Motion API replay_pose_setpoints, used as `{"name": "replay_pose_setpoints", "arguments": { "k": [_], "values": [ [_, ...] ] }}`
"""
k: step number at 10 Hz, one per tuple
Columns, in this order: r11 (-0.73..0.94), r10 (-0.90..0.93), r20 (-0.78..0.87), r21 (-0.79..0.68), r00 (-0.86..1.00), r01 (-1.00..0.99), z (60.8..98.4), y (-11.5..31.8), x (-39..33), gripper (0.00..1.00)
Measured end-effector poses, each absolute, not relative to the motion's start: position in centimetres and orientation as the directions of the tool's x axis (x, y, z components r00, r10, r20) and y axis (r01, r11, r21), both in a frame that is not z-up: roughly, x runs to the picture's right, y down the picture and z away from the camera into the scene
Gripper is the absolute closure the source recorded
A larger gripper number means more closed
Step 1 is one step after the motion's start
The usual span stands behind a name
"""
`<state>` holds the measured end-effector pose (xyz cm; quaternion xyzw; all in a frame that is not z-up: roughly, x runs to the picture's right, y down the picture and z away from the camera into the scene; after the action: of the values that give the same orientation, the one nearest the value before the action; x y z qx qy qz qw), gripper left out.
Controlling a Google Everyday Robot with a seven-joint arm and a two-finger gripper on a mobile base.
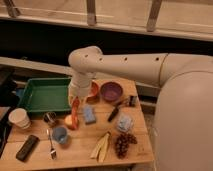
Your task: Place pepper in metal cup
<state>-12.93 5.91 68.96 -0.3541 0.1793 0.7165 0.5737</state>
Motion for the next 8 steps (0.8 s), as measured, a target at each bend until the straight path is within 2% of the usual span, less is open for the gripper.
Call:
{"name": "replay_pose_setpoints", "arguments": {
  "k": [2, 8],
  "values": [
    [-0.244, 0.752, -0.655, -0.176, -0.072, -0.954, 69.9, 3.3, -13.7, 1.00],
    [-0.006, 0.857, -0.493, -0.297, 0.148, -0.955, 70.7, -2.8, -23.3, 1.00]
  ]
}}
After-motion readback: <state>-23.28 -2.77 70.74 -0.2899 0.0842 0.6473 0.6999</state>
